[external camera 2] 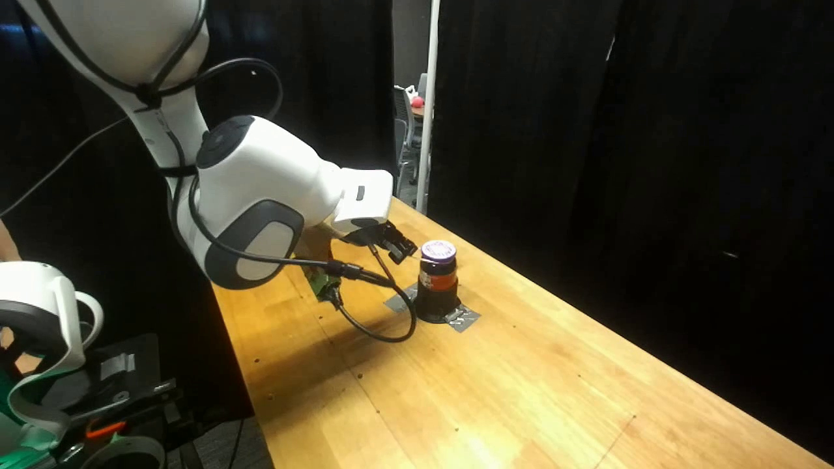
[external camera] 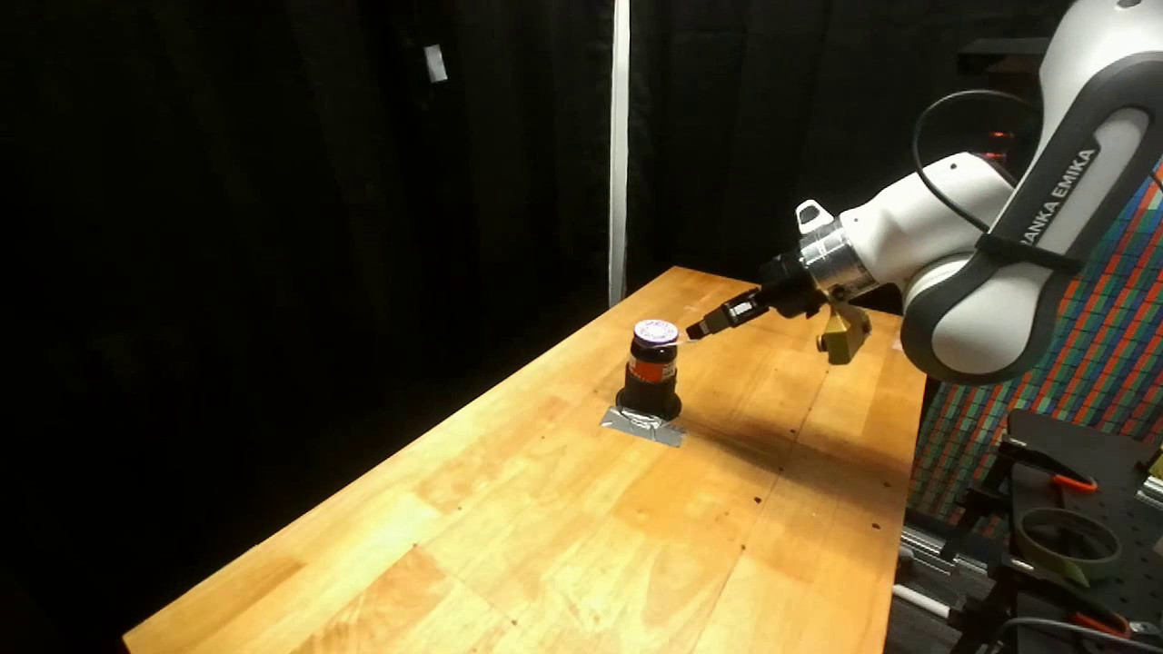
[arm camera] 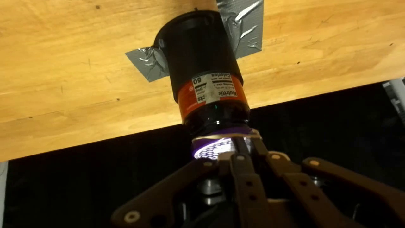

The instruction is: Put the elastic around the bottle

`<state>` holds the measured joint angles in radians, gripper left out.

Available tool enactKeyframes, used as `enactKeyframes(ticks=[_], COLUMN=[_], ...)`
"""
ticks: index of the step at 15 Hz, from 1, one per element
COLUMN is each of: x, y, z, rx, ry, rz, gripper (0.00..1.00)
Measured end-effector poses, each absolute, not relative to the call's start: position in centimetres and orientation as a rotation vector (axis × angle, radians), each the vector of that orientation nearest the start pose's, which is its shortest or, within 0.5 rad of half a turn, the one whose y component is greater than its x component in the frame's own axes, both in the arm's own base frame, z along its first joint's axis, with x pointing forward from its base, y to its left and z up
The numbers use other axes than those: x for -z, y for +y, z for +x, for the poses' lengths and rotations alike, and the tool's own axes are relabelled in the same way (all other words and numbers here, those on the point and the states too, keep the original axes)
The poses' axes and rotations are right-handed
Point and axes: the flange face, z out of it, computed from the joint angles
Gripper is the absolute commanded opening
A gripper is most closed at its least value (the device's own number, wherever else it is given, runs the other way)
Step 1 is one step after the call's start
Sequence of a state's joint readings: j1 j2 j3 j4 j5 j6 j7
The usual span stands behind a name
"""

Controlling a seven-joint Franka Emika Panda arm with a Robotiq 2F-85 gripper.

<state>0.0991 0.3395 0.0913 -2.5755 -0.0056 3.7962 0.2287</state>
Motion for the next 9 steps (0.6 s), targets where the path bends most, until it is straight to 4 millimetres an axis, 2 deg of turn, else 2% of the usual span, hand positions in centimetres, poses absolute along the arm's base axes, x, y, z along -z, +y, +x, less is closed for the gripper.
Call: enactKeyframes(ticks=[3,4,5,6,7,9], x=[-23.9,-23.6,-23.3,-22.9,-22.5,-22.2], y=[8.8,8.7,8.6,8.6,8.6,8.7], z=[47.3,47.1,46.9,46.7,46.6,46.5], rx=[1.34,1.37,1.393,1.403,1.399,1.388], ry=[0.095,0.101,0.104,0.107,0.116,0.126], rz=[-2.613,-2.596,-2.581,-2.573,-2.573,-2.576], gripper=[0.11,0.14,0.37,0.14,0.15,0.31])
